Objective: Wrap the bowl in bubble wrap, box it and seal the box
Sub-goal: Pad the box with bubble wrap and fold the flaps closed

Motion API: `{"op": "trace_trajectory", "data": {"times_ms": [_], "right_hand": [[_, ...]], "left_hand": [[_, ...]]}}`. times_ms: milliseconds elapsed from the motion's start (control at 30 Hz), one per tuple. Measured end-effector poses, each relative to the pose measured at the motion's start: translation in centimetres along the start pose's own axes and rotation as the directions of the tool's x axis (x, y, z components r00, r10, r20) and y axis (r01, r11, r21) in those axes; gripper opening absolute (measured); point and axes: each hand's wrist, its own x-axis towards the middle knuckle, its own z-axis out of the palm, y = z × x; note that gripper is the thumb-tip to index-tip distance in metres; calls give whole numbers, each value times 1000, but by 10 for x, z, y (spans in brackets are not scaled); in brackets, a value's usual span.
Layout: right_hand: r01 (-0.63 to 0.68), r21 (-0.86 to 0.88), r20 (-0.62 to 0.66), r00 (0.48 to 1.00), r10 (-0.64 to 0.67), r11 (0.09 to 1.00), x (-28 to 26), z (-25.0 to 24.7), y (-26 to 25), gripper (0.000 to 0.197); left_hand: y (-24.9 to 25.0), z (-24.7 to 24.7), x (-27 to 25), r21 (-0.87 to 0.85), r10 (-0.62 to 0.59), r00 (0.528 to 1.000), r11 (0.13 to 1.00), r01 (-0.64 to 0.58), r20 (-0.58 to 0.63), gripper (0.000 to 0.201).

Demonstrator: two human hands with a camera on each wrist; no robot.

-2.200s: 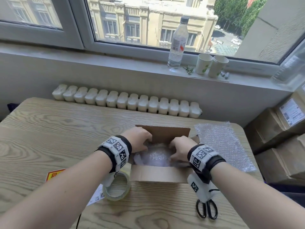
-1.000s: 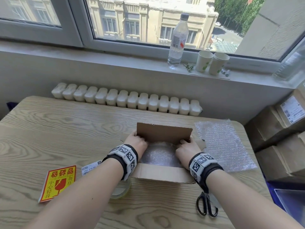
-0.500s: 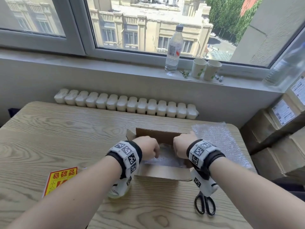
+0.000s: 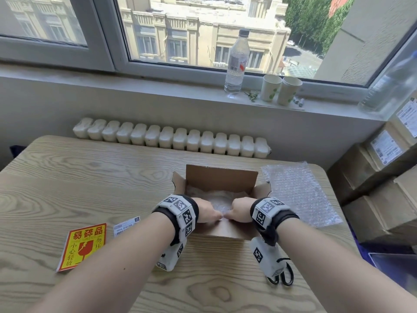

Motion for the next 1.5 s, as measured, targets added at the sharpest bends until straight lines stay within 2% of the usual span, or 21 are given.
{"op": "trace_trajectory", "data": {"times_ms": [100, 233, 367, 467, 567, 700, 800, 967, 1267, 1400, 1500], "right_hand": [[-32, 61, 18, 999, 31, 998, 3, -2, -1, 59], [-36, 45, 41, 999, 34, 998, 2, -2, -1, 55], [7, 81, -50, 999, -3, 997, -1, -5, 4, 41], [89, 133, -184, 981, -63, 987, -12, -19, 14, 27], [138, 142, -368, 927, -77, 980, -28, -36, 24, 23], [123, 165, -546, 838, -13, 978, -47, -53, 47, 23], [53, 183, -615, 785, 72, 982, -59, -57, 73, 31], [-56, 272, -639, 736, 224, 961, -70, -49, 120, 41], [-170, 291, -586, 746, 316, 941, -74, -28, 199, 36], [-172, 341, -563, 750, 347, 924, -62, -22, 236, 35], [-181, 374, -518, 773, 366, 910, -46, -17, 263, 34]], "left_hand": [[2, 0, -2, -32, -6, 1000, 999, 5, -6, 61], [6, 1, -6, -22, -5, 1000, 1000, 5, -26, 56], [1, -6, -12, -9, 11, 998, 1000, -12, -65, 47], [-1, -21, -20, -69, 88, 980, 992, -102, -178, 30], [4, -41, -29, -66, 182, 925, 974, -216, -334, 24], [21, -63, -35, 14, 260, 804, 954, -299, -535, 27], [38, -73, -35, 123, 288, 730, 954, -272, -620, 38], [75, -79, -25, 171, 317, 671, 946, -275, -671, 48], [158, -76, 7, 153, 343, 671, 933, -327, -657, 49], [193, -74, 33, 142, 329, 706, 939, -312, -627, 50], [216, -71, 54, 142, 315, 745, 947, -289, -588, 51]]}}
